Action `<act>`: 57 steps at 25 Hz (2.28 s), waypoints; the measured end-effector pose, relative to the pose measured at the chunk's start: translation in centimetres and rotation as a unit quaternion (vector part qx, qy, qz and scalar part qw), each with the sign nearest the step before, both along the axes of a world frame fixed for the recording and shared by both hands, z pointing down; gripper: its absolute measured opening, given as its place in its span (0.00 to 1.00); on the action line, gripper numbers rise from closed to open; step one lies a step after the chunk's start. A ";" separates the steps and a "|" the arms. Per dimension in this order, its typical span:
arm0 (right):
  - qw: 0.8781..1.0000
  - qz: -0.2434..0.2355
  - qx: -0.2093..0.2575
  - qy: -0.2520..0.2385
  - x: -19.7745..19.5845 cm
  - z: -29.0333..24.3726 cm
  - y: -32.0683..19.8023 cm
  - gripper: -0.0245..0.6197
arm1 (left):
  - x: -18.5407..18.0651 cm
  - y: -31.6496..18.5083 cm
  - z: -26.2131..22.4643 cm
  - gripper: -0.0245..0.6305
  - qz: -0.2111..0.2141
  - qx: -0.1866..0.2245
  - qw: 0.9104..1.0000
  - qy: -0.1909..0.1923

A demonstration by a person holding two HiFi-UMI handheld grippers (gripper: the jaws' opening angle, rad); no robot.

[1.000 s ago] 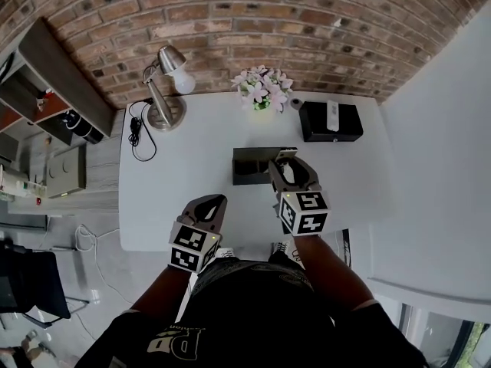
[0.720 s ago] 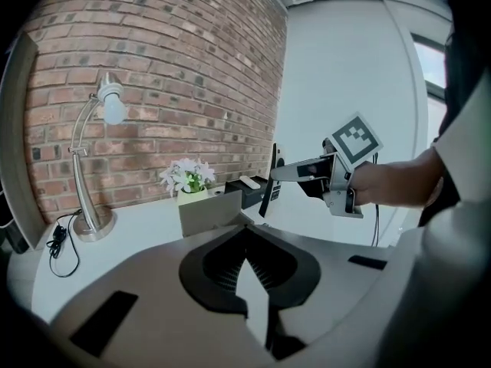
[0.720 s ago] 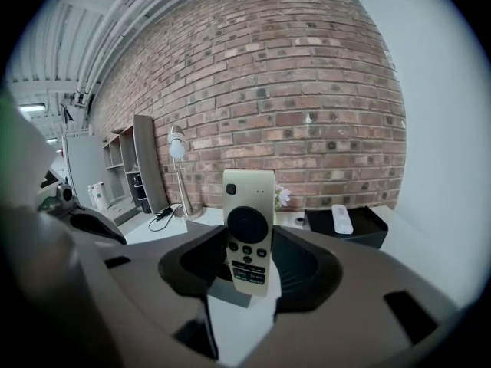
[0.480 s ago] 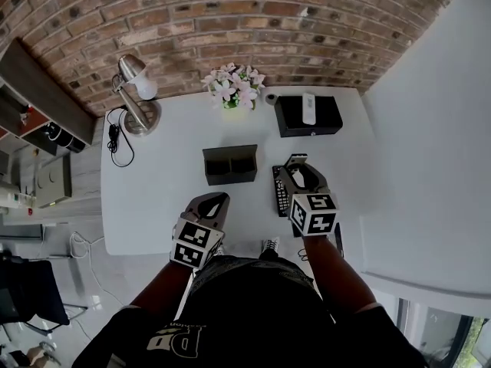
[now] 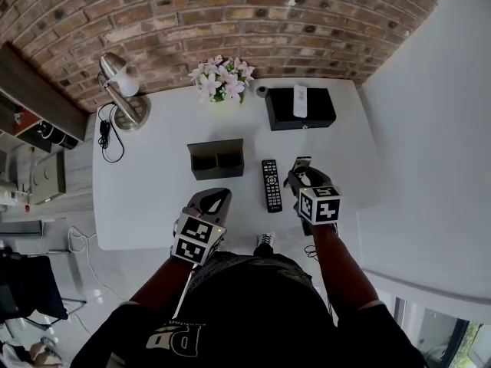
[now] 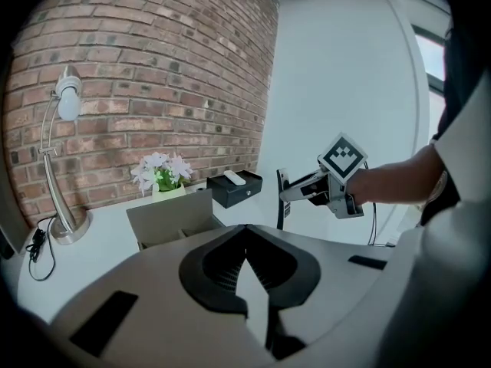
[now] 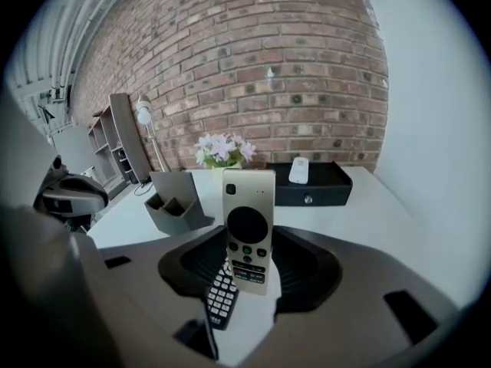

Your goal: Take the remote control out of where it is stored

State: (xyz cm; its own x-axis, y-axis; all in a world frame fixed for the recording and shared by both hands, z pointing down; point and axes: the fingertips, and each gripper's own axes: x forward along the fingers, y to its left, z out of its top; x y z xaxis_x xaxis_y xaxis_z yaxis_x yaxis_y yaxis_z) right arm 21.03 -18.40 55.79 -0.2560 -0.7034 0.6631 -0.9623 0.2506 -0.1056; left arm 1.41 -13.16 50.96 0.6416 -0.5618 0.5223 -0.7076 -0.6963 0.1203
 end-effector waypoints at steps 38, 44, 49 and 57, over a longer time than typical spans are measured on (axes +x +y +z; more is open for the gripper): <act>0.989 0.006 -0.147 -0.020 5.2 13.1 -2.4 0.32 | -1.2 0.4 0.6 0.05 -0.053 -0.015 0.998 -0.012; 0.992 0.017 -0.123 -0.002 5.3 11.5 -2.2 0.32 | -1.9 0.2 0.1 0.05 -0.040 -0.012 0.999 -0.005; 0.997 0.028 -0.076 -0.013 3.2 8.0 -1.1 0.32 | -3.1 0.3 -0.2 0.05 -0.021 -0.009 1.000 -0.003; 0.991 0.003 0.017 -0.129 -7.1 -1.6 3.3 0.22 | -5.7 1.3 -1.7 0.05 0.008 -0.015 0.999 0.030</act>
